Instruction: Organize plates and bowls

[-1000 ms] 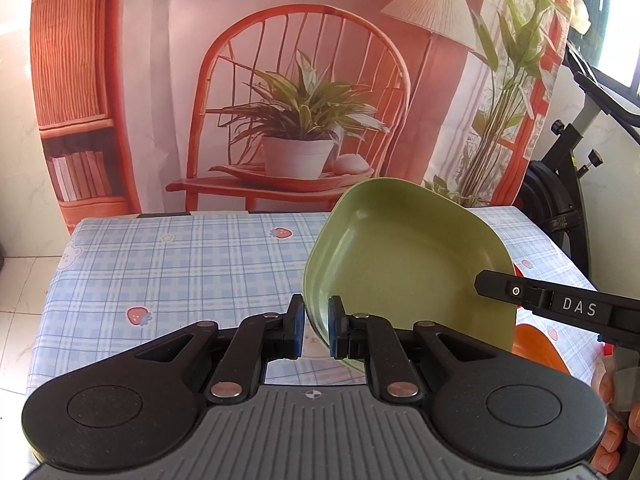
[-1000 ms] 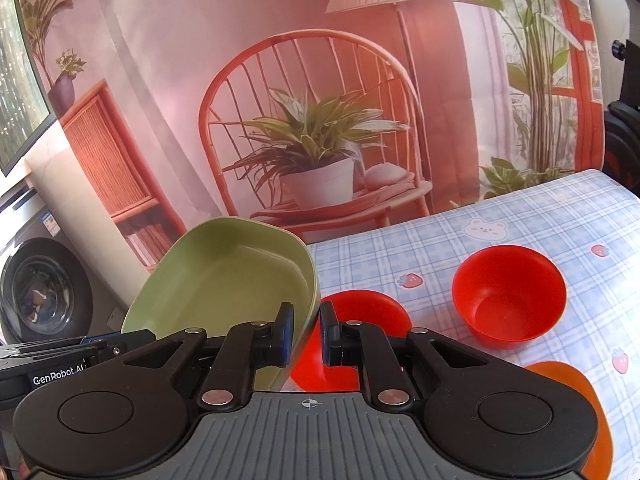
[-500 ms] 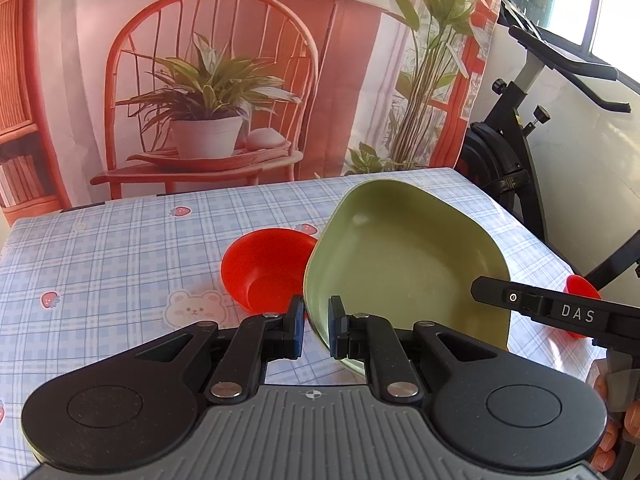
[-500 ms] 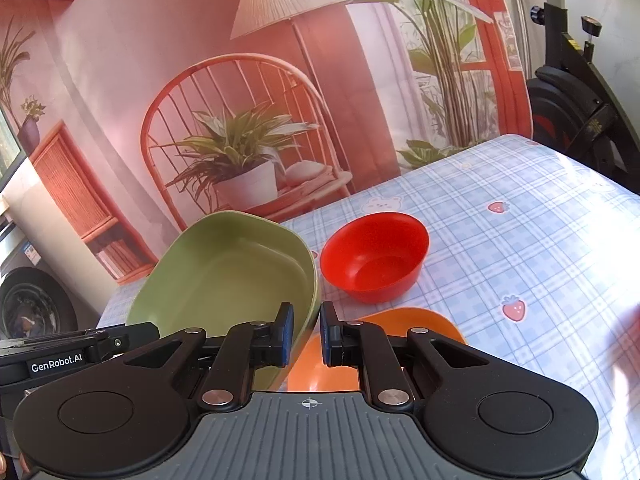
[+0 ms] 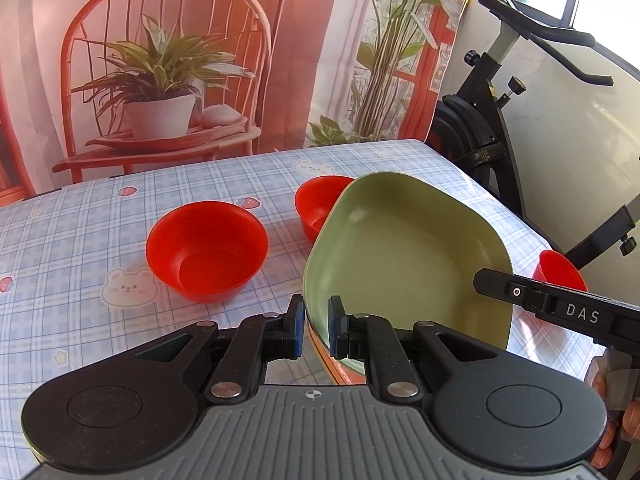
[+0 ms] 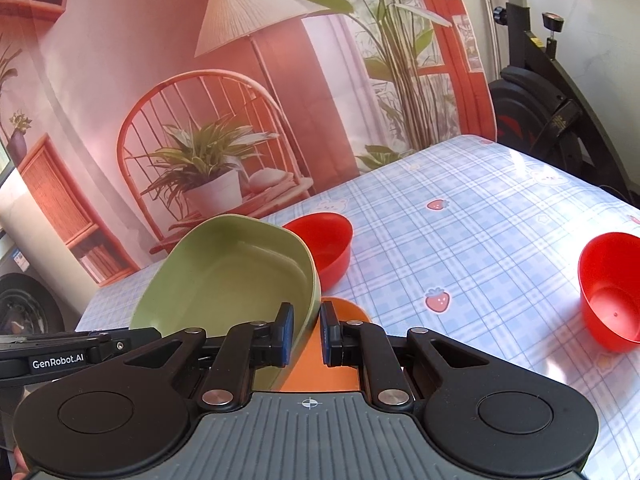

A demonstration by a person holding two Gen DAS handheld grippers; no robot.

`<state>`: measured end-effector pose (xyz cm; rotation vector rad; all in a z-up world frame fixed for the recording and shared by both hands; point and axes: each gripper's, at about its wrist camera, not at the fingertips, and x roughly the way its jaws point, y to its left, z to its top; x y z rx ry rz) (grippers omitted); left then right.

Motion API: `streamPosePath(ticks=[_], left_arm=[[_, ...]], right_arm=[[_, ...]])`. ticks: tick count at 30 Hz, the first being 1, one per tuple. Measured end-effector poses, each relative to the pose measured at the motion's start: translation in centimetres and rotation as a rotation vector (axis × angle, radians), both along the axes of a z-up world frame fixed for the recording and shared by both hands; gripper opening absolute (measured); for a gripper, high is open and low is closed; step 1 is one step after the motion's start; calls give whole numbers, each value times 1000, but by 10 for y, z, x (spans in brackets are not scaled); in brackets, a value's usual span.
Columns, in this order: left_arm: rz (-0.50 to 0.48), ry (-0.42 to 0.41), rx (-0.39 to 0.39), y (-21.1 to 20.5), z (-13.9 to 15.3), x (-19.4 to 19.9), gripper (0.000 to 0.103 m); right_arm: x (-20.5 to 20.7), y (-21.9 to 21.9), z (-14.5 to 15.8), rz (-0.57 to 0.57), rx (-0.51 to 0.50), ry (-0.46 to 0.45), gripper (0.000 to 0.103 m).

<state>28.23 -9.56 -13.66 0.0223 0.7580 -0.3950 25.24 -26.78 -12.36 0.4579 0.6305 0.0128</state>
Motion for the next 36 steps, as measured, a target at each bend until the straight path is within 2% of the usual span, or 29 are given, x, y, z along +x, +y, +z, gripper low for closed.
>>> streamPosePath(ticks=[9,20,36], left_arm=[[-37,30,5,-22,-15,-6,13],[-18,75,2,-21,-31,-15,14],[-8,120,-56,-19,-45,-20,20]], right_arm=[[-6,-26,-14,-44,23,23,13],[3,-29,-32,-4,30,66,13],[49,-17,-36,153,-153,97,11]])
